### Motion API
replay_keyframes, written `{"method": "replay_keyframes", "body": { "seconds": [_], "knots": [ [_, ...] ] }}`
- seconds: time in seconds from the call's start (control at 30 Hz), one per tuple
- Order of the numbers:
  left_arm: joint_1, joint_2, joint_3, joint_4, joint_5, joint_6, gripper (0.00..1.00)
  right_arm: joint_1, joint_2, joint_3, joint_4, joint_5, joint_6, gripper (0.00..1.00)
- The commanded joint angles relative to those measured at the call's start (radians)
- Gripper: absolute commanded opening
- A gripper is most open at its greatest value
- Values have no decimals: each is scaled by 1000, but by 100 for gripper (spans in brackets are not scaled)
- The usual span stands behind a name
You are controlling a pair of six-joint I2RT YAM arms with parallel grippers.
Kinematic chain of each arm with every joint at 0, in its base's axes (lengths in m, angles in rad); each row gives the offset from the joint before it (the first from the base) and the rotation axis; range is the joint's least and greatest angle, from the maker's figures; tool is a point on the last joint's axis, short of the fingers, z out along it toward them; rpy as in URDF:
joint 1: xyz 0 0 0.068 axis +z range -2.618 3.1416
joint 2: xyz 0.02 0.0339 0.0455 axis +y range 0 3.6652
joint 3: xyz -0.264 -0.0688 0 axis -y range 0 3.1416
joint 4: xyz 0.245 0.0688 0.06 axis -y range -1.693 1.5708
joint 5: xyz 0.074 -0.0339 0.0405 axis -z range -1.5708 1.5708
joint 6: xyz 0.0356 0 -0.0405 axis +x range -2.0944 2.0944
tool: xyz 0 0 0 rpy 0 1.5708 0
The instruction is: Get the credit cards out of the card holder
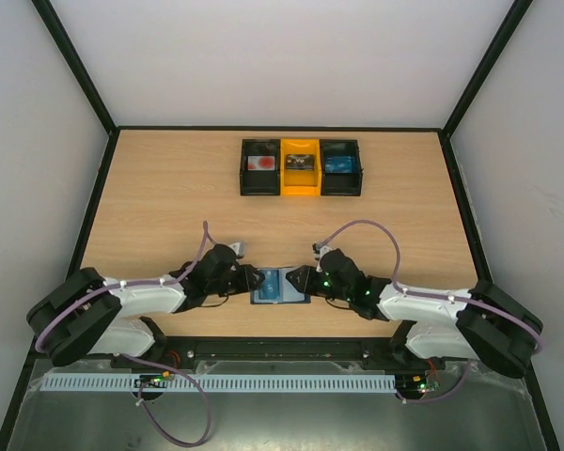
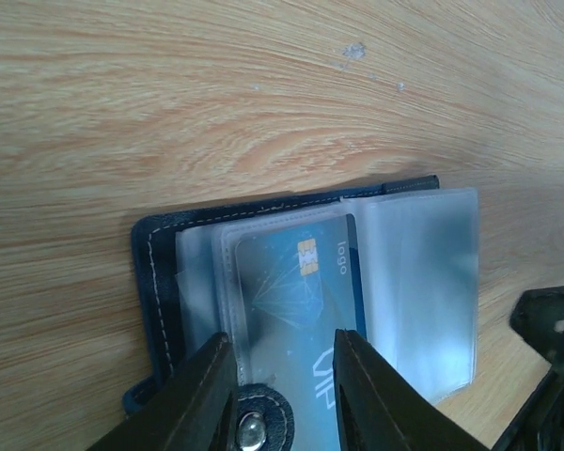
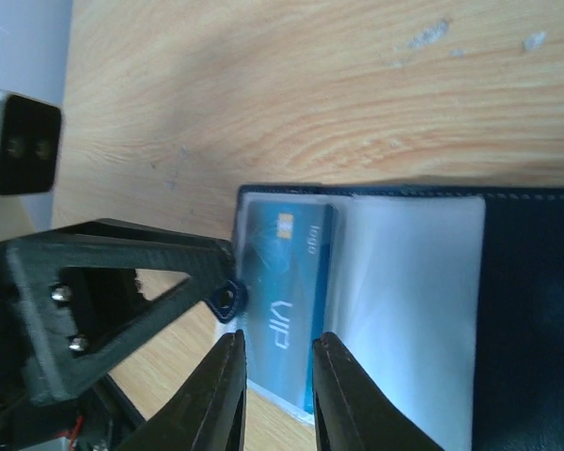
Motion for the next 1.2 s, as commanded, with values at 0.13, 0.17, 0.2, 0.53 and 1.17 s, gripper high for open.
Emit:
{"method": "replay_keyframes", "body": {
  "seconds": [0.13, 0.17, 0.2, 0.53, 1.17],
  "knots": [
    [-5, -92, -25, -116, -71, 29, 28, 36, 131, 22, 100, 20, 12, 21],
    [-5, -101, -21, -135, -82, 34, 28, 38, 148, 28, 107, 21, 13, 21],
    [-5, -106, -14, -149, -89, 38, 28, 40, 165, 34, 114, 20, 13, 21],
    [-5, -125, 34, -131, -57, 28, 33, 49, 244, 22, 160, 23, 22, 18],
    [-5, 119, 91, 23, 113, 52, 41, 50, 336, -33, 242, 46, 41, 17]
  ]
}}
